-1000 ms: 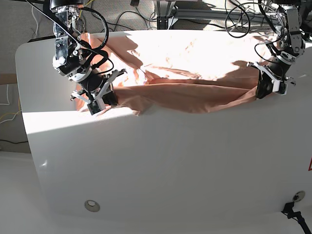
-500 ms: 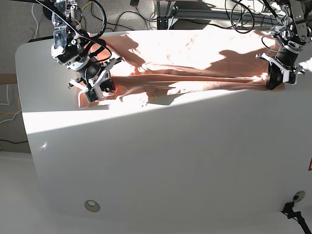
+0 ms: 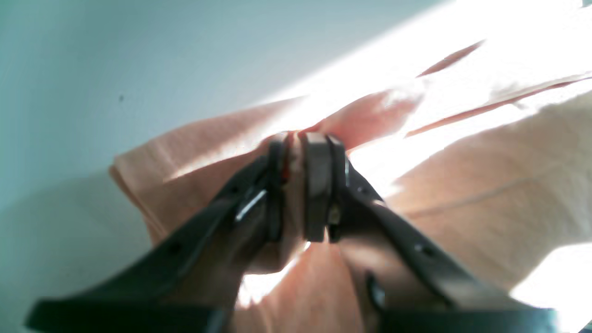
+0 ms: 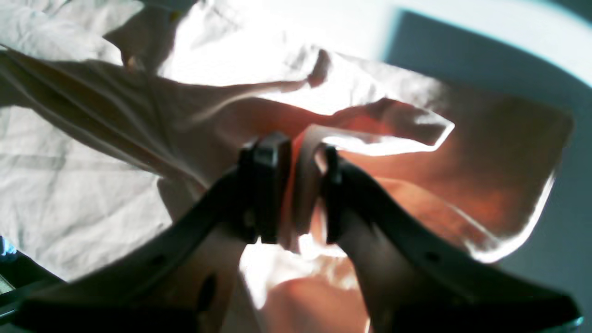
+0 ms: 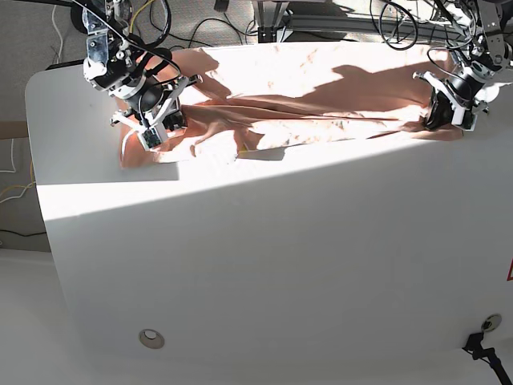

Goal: Fold the T-shirt properly
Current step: 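Lift the hem with both grippers and fold it over toward the collar, then open both grippers and regrasp the folded shirt edge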

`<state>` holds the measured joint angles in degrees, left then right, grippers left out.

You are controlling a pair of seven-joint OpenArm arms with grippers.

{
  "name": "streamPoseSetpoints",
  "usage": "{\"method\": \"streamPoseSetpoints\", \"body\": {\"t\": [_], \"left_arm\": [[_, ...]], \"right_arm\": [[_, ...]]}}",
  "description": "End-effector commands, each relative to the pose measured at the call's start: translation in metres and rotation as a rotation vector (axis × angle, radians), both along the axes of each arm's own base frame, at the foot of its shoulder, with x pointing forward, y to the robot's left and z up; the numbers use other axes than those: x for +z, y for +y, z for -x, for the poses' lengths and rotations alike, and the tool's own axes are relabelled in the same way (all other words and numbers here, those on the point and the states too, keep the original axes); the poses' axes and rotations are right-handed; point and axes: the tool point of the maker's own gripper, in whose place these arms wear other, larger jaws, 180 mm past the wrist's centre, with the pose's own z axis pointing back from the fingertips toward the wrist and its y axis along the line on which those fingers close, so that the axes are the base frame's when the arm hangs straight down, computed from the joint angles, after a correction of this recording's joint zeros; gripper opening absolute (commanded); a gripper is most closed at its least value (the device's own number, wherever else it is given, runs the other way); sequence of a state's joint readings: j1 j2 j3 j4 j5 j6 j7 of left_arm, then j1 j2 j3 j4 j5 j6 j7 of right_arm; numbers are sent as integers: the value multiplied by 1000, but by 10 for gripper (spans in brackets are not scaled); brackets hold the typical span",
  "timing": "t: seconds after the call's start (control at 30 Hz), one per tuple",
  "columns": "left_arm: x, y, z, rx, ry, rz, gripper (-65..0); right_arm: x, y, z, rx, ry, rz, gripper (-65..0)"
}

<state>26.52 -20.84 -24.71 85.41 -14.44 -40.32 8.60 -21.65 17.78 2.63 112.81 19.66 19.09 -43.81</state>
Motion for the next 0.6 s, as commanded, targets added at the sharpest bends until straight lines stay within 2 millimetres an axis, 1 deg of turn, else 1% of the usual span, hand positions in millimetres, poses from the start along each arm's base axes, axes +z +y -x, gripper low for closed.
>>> {"method": "streamPoseSetpoints", "body": {"t": [0.0,0.07,0.1,0.17,0.2,0.27,0.3,0.33,0.37,0.43,0.5,0.53,0.57], "left_arm": [[10,6,-6,1,-24,-15,-485],[7,7,-4,1,-2,-24,-393],[6,8,-5,1,5,-28,-359],[4,11,-6,0,24,-45,-317],[8,21,-7,-4,30,-79,-313],[21,31,-13,8,-2,-104,-313],[33,38,-20,25,-40,-118,-313],[50,43,-31,38,-92,-133,-313],[61,45,-40,44,-131,-141,-313],[77,44,-55,42,-185,-149,-313],[88,43,-67,42,-222,-148,-313],[89,37,-72,36,-233,-138,-313],[85,29,-74,25,-232,-124,-313]], "right_arm": [[11,0,-7,3,-45,-9,-421],[11,-1,-7,4,-44,-6,-331],[11,-1,-7,4,-44,-6,-307],[11,-1,-7,4,-45,-6,-302],[11,-2,-7,4,-46,-2,-302],[15,-6,-12,-7,-62,0,-302],[18,-13,-15,-30,-74,6,-302],[24,-21,-24,-52,-102,12,-302],[32,-25,-34,-67,-135,12,-302],[46,-28,-51,-75,-194,7,-302],[60,-25,-66,-73,-246,-7,-302],[66,-25,-73,-72,-266,-10,-302],[71,-22,-79,-78,-284,-24,-302]]}}
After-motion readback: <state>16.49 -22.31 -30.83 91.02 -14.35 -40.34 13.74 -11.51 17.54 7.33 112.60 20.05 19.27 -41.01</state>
